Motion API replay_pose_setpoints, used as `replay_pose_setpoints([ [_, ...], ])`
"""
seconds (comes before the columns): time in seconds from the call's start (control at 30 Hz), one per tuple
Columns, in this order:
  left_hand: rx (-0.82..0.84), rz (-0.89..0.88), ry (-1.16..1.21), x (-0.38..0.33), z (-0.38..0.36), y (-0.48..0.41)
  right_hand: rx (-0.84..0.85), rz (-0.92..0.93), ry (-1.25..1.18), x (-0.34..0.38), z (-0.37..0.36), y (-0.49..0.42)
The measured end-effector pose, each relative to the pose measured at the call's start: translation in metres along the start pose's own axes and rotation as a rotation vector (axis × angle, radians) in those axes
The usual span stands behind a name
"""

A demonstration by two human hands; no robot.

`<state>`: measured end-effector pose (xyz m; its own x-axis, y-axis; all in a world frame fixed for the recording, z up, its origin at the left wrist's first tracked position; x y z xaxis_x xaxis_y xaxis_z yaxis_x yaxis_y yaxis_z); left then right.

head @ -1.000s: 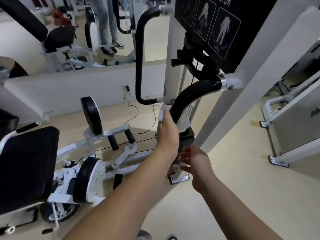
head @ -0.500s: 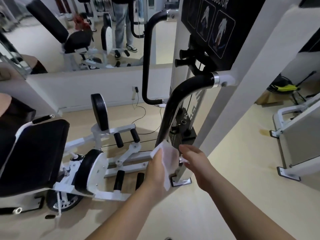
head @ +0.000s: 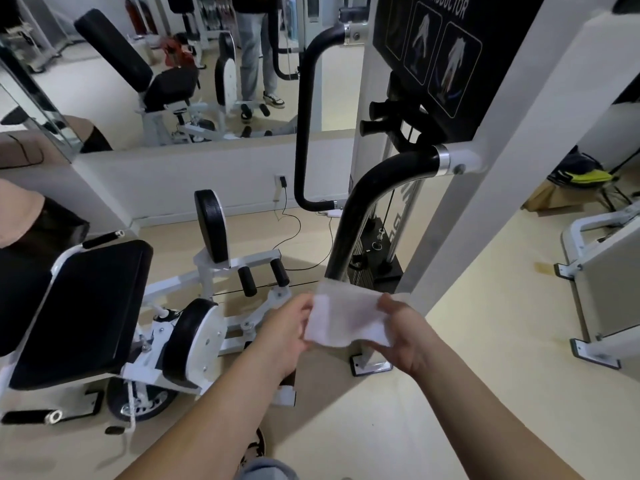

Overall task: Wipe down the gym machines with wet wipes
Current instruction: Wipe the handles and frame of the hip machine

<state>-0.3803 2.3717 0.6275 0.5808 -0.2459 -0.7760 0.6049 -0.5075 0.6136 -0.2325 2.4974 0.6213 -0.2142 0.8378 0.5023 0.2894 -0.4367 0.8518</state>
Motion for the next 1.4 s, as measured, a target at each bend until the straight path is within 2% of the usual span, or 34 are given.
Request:
replay_pose_setpoints([
  [0.1, -0.09, -0.044, -0.015, -0.012, 0.012, -0.016, -0.253, 0.107, -0.127, 0.024, 0.027, -0.005],
  [0.17, -0.063, -0.049, -0.057, -0.019, 0.007, -0.024, -0.291, 0.209, -0.105, 0.043, 0.014, -0.001],
  [0.37, 0.064, -0.087, -0.211, -0.043, -0.001, -0.049, -0.153, 0.286, 0.159, 0.048, -0.08, 0.013],
  [0.43, 0.093, -0.093, -0.271, -0.05, 0.004, -0.061, -0.155, 0.281, 0.213, 0.037, -0.099, 0.006],
  [0.6, 0.215, -0.088, -0.427, -0.056, 0.006, -0.089, -0.263, 0.375, 0.226, 0.035, -0.105, -0.016],
  [0.77, 0.34, -0.05, -0.557, -0.048, 0.002, -0.098, -0.109, 0.271, 0.309, 0.011, -0.109, -0.036],
  [0.9, 0.415, -0.051, -0.653, -0.043, 0.01, -0.106, -0.184, 0.382, 0.157, 0.031, -0.102, -0.023],
  [1.0, 0.413, -0.073, -0.7, -0.041, 0.016, -0.109, -0.27, 0.393, 0.004, 0.031, -0.09, -0.023],
  [1.1, 0.418, -0.062, -0.672, -0.036, 0.018, -0.106, -0.209, 0.455, 0.129, 0.017, -0.108, -0.032],
  [1.2, 0.404, -0.05, -0.637, -0.034, 0.02, -0.105, -0.126, 0.384, 0.303, -0.023, -0.099, -0.098],
  [1.23, 0.398, -0.046, -0.638, -0.034, 0.021, -0.105, -0.107, 0.347, 0.289, -0.026, -0.098, -0.102],
  [1.4, 0.37, -0.077, -0.631, -0.036, 0.022, -0.108, -0.264, 0.406, 0.007, 0.021, -0.092, -0.042],
])
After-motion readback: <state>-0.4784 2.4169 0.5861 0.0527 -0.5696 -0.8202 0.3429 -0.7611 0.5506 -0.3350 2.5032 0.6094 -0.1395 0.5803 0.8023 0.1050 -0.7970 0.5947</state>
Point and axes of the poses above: each hand's wrist, its own y-axis away from the middle knuckle, its own z-axis out of the back of the hand, x = y × z, the point moved 8 cm from there along -y, towards the middle knuckle, and after that the axes turned 9 degrees about -z, right-handed, at the moved point
